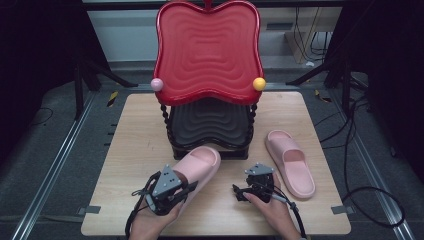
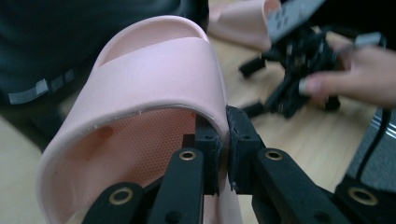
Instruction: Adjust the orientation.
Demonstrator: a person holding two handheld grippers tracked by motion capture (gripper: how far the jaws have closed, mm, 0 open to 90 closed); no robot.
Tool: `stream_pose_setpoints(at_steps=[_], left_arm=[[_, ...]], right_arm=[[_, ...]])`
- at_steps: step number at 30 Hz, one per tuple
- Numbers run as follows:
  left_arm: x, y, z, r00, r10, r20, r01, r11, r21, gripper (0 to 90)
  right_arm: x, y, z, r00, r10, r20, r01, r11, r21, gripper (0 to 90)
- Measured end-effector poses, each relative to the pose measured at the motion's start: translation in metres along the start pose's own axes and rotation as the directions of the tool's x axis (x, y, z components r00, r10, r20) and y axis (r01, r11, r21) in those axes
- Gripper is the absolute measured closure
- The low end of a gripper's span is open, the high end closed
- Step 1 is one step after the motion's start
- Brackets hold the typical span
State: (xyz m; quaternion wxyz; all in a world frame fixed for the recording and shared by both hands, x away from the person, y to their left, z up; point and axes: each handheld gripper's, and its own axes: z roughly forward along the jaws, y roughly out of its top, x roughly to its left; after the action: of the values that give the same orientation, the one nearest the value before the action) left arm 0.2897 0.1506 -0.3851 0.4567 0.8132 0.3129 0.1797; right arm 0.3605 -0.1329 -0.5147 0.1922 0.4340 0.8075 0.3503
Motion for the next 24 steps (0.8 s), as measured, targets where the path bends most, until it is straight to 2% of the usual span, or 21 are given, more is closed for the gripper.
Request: stream_pose_setpoints(at_steps=[2,3,4,7,9,10,11,17,24], left_arm=[[0.0,0.013,0.004,0.9998,0.013,-0.014,-0.014,0.9997,-0.02,84.1],[0.0,0.013,0.004,0.9998,0.013,-0.014,-0.014,0.9997,-0.02,84.1],[0.001,0.024,0.009,0.9992,0.022,-0.034,-0.024,0.999,-0.039,84.1],[0.003,0.033,0.015,0.9987,0.016,-0.049,-0.019,0.9981,-0.059,84.1],[0.007,0.045,0.023,0.9969,0.01,-0.078,-0.017,0.9958,-0.09,84.1],[0.007,0.045,0.023,0.9969,0.01,-0.078,-0.017,0.9958,-0.09,84.1],[0.01,0.051,0.029,0.995,0.009,-0.1,-0.019,0.9945,-0.103,84.1],[0.021,0.065,0.047,0.9904,-0.047,-0.13,0.027,0.9886,-0.148,84.1],[0.029,0.073,0.06,0.9807,-0.061,-0.185,0.025,0.9814,-0.191,84.1]], right_arm=[[0.0,0.0,0.0,1.0,-0.001,0.002,0.001,1.0,0.0,4.3],[0.0,0.0,0.0,1.0,-0.001,0.002,0.001,1.0,0.0,4.3],[0.0,0.0,0.0,1.0,-0.001,0.002,0.001,1.0,0.0,4.3],[0.0,0.0,0.0,1.0,-0.003,0.002,0.003,1.0,0.0,4.3],[0.0,0.0,0.0,1.0,-0.003,0.002,0.003,1.0,0.0,4.3],[0.0,0.0,0.0,1.0,-0.003,0.002,0.003,1.0,0.0,4.3],[0.0,0.0,0.0,1.0,-0.003,0.002,0.003,1.0,0.0,4.3],[0.0,0.0,0.0,1.0,-0.005,0.003,0.005,1.0,0.0,4.3],[0.0,0.0,0.0,1.0,-0.003,0.002,0.003,1.0,0.0,4.2]])
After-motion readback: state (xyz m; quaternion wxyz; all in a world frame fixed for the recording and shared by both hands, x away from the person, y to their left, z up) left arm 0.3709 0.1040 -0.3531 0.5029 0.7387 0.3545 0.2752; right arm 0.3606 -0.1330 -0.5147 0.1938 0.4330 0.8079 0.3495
